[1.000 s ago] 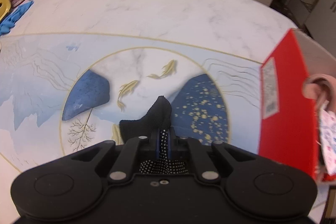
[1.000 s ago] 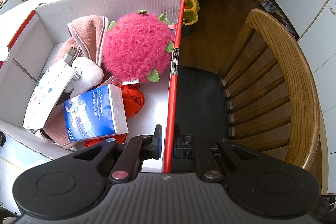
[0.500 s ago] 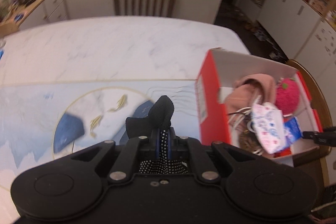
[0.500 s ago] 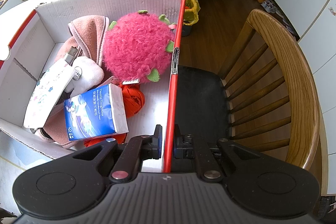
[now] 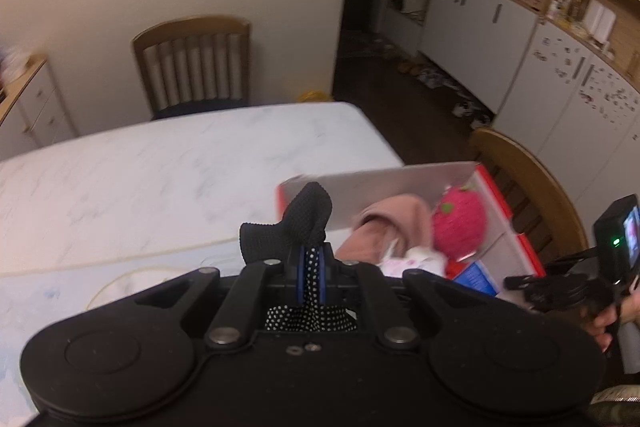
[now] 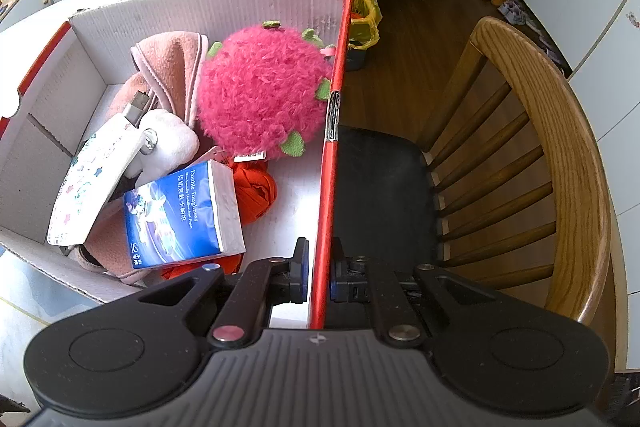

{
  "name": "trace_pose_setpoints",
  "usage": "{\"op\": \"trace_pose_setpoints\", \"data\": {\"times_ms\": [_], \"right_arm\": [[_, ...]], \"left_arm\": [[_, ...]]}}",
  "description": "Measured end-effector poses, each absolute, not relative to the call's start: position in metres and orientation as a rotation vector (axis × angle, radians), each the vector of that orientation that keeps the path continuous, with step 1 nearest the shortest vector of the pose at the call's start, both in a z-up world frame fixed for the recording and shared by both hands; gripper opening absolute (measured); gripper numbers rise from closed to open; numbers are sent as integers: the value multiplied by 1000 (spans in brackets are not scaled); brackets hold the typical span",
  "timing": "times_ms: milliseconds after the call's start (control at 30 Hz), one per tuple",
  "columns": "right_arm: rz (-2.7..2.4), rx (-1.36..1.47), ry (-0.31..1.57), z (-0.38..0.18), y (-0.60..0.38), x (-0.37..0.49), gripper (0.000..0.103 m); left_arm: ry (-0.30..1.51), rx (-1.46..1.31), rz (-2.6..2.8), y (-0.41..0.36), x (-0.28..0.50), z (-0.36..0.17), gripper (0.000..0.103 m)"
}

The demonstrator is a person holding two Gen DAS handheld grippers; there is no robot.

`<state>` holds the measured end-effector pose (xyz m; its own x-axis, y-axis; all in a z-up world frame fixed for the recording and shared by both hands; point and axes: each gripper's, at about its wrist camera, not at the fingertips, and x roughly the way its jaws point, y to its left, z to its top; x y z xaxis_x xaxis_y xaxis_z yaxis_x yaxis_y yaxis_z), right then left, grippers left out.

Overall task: Organize objects
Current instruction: 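Carry the black mesh fabric into the box and open the left gripper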

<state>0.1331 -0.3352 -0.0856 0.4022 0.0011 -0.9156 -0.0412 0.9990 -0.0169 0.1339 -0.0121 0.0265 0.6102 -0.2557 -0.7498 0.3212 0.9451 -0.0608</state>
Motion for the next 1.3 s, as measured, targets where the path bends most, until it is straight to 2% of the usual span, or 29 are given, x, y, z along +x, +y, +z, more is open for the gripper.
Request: {"op": "trace_pose_setpoints", "data": {"times_ms": [300,567,867,1300], "right_arm": [[29,-24,1152,-86,-334,137,9],[29,-11,1147,-86,-330,141,9],[30,3,1146,-86,-334,141,9],[29,24,1130,-83,-339,134,9]], "left_arm": [[833,112,-420,-66,153,24,4],[888,156,-414,-95,179,-15,4],[1001,208,-353,-97,199,-63,4],[1061,221,-339,-94,205,-87,5]]}}
